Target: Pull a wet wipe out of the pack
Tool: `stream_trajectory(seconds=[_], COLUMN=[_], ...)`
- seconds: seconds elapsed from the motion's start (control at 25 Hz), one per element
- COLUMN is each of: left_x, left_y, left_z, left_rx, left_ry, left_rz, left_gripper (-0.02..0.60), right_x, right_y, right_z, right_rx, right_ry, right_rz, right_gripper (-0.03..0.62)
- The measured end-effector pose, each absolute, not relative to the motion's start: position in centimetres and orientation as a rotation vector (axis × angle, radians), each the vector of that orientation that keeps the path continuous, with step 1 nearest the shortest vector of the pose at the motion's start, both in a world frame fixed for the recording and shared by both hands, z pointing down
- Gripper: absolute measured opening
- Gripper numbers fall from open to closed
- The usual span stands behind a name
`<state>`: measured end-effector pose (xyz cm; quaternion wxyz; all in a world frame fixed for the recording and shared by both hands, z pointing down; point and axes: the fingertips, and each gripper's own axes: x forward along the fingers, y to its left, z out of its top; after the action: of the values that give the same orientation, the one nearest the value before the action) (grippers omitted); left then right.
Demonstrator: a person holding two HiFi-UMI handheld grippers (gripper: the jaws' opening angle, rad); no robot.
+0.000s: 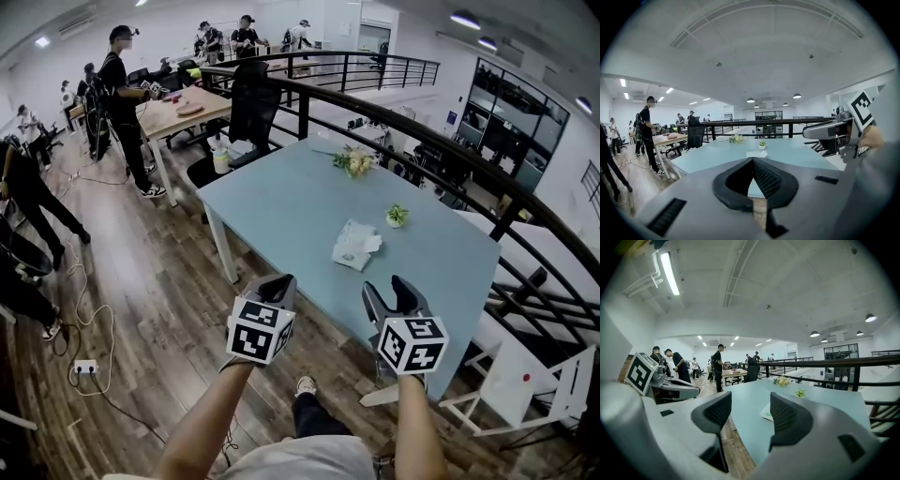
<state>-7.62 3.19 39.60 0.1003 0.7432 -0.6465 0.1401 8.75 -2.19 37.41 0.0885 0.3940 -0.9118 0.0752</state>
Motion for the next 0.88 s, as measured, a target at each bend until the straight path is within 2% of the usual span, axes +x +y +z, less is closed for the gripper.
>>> stream_trajectory(seconds=[0.88], left_x=[-11.3], left_y=[-12.9], left_z=[41.0], left_rx=[2.196], left_ry=[-1.860], left_rz=[0.446], left_gripper=[-0.006], right_x=[4.4], right_y=[-17.7], right_z=[39.1], right_rx=[1.156], right_ry=[-2.691], right_rz=[0.256], right_gripper=[0.241])
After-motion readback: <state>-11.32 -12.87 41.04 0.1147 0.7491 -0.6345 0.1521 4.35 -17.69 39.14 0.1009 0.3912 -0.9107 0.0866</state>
